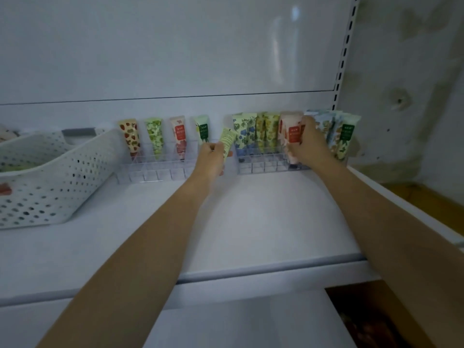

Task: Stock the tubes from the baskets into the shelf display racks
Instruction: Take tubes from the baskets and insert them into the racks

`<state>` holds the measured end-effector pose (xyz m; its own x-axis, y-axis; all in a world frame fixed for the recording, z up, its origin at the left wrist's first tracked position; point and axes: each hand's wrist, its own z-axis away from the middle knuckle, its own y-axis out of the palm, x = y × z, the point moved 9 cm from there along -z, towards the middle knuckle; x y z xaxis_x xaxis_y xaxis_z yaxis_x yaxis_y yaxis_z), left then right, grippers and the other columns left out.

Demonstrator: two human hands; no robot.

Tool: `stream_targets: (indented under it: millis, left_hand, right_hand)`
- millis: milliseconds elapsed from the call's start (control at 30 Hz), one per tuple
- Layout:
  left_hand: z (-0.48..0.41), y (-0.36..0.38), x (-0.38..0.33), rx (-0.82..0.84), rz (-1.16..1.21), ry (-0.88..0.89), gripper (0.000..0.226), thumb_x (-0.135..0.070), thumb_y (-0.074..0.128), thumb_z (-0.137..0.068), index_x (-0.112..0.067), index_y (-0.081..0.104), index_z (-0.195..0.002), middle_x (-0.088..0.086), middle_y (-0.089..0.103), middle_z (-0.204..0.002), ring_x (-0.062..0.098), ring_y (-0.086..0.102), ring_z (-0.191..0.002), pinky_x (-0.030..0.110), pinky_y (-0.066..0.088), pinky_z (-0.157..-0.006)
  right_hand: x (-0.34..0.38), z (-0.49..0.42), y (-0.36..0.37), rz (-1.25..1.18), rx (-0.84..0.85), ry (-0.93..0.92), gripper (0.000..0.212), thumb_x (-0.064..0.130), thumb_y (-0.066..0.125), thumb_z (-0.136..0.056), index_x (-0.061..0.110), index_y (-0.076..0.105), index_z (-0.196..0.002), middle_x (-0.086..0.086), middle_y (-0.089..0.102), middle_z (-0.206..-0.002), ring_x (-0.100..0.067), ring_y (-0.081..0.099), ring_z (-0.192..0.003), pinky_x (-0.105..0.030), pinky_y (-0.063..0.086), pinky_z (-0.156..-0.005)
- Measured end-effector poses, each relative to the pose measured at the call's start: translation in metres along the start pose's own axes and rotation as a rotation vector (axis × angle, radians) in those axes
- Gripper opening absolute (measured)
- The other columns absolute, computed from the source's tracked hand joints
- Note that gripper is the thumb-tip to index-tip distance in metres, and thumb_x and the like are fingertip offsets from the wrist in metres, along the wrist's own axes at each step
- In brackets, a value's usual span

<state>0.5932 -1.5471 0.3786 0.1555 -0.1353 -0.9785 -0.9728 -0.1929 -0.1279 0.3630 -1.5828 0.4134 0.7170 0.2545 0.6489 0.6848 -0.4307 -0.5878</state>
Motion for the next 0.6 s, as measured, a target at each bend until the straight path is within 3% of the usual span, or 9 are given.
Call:
stream_targets:
  millis: [100,167,233,300,400,500,600]
  left_hand:
    - [0.0,0.004,0.006,0.021,0.033,-0.051,0.015,-0.023,0.031,-0.101,-0.014,0.043,-0.098,0.007,0.053,-0.099,0.011,0.048,-0.064,0.021,0.041,-0.058]
    - [-0.001,0.007,0.004,0.05,0.066,-0.054,0.014,-0.022,0.032,-0.101,-0.014,0.043,-0.102,0.006,0.054,-0.096,0.01,0.053,-0.065,0.021,0.045,-0.057]
    - [0.001,0.011,0.001,0.091,0.109,-0.058,0.016,-0.02,0.033,-0.101,-0.012,0.046,-0.104,0.005,0.056,-0.09,0.01,0.056,-0.063,0.018,0.049,-0.048]
    - [0.004,0.018,0.001,0.145,0.107,-0.055,0.018,-0.018,0.035,-0.1,-0.01,0.049,-0.107,0.005,0.058,-0.086,0.011,0.058,-0.063,0.015,0.049,-0.045]
    - [0.007,0.03,0.003,0.265,0.031,-0.029,0.022,-0.02,0.035,-0.1,-0.013,0.055,-0.095,0.0,0.064,-0.081,0.007,0.06,-0.055,0.017,0.046,-0.05]
    - [0.01,0.039,0.003,0.377,0.146,-0.081,0.029,-0.02,0.033,-0.101,-0.018,0.057,-0.086,0.0,0.067,-0.077,0.008,0.056,-0.052,0.021,0.045,-0.055]
    - [0.013,0.043,0.003,0.433,0.335,-0.146,0.03,-0.019,0.029,-0.102,-0.011,0.056,-0.092,0.007,0.07,-0.075,0.009,0.05,-0.044,0.021,0.045,-0.051]
  right_hand:
    - [-0.002,0.004,0.005,0.134,0.027,-0.004,0.068,0.013,0.058,-0.087,0.009,0.02,-0.143,-0.021,0.045,-0.13,-0.034,0.048,-0.115,-0.044,0.043,-0.096]
    - [0.01,0.009,-0.011,0.289,-0.111,-0.064,0.074,0.02,0.061,-0.086,0.009,0.017,-0.145,-0.023,0.036,-0.135,-0.037,0.039,-0.122,-0.046,0.039,-0.099]
    - [0.034,0.02,-0.028,0.276,-0.267,-0.192,0.062,0.021,0.058,-0.088,0.009,0.028,-0.141,-0.02,0.041,-0.129,-0.033,0.043,-0.115,-0.043,0.041,-0.091]
    - [0.046,0.025,-0.026,0.017,-0.247,-0.234,0.043,0.023,0.055,-0.091,0.01,0.044,-0.131,-0.01,0.052,-0.111,-0.021,0.052,-0.096,-0.034,0.047,-0.08]
    - [0.046,0.026,0.014,-0.457,0.024,-0.023,0.034,0.024,0.05,-0.095,0.012,0.047,-0.127,0.002,0.056,-0.095,-0.009,0.056,-0.079,-0.016,0.048,-0.067]
    - [0.046,0.027,0.043,-0.771,0.226,0.111,0.033,0.013,0.049,-0.095,0.011,0.047,-0.128,-0.003,0.06,-0.106,-0.015,0.061,-0.09,-0.028,0.052,-0.08]
    - [0.044,0.026,0.044,-0.86,0.287,0.109,0.02,0.004,0.05,-0.093,0.011,0.056,-0.111,0.0,0.064,-0.096,-0.011,0.065,-0.082,-0.024,0.055,-0.072]
